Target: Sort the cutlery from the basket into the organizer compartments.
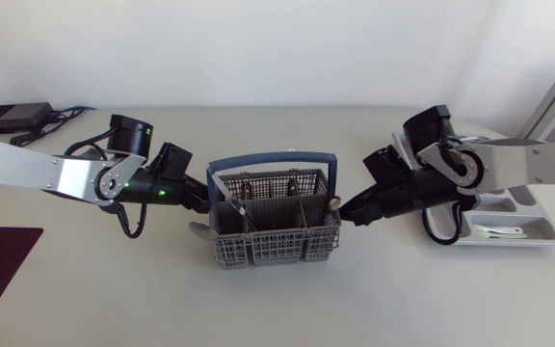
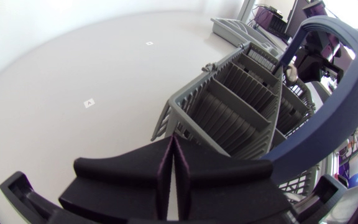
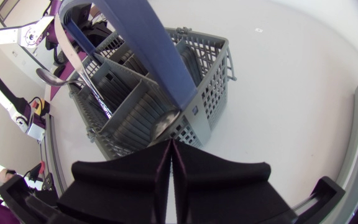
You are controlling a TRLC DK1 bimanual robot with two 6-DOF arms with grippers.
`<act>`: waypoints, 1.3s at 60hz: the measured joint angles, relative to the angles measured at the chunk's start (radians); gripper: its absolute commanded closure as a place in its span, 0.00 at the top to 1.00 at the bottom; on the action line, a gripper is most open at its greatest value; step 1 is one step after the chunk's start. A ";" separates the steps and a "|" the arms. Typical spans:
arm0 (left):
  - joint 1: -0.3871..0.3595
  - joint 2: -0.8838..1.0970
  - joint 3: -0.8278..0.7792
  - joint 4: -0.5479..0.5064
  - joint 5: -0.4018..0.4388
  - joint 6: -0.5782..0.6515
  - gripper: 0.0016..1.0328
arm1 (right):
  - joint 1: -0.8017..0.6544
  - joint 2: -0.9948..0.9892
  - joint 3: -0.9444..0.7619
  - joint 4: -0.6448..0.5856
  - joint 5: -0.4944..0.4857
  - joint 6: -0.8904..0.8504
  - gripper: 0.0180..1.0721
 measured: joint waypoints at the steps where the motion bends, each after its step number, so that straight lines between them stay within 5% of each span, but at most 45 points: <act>1: 0.000 0.002 0.003 0.000 -0.002 0.000 0.03 | 0.001 0.000 0.000 0.000 0.000 0.002 0.05; 21: 0.002 0.039 0.047 0.000 -0.001 -0.020 0.03 | 0.021 -0.035 -0.026 0.008 0.037 0.013 0.05; 39: 0.007 0.045 0.058 -0.001 0.006 -0.027 0.03 | 0.072 -0.163 -0.092 0.034 0.209 0.022 0.05; 52: 0.074 -0.047 -0.008 -0.010 0.017 -0.019 0.03 | 0.059 -0.274 -0.131 0.032 0.254 0.017 0.05; 64: 0.157 -0.257 -0.128 -0.082 0.129 0.054 0.05 | 0.039 -0.356 -0.161 0.001 0.253 -0.014 0.06; 78: 0.232 -0.481 -0.155 -0.274 0.256 0.166 0.16 | 0.041 -0.414 -0.166 -0.036 0.234 -0.028 0.30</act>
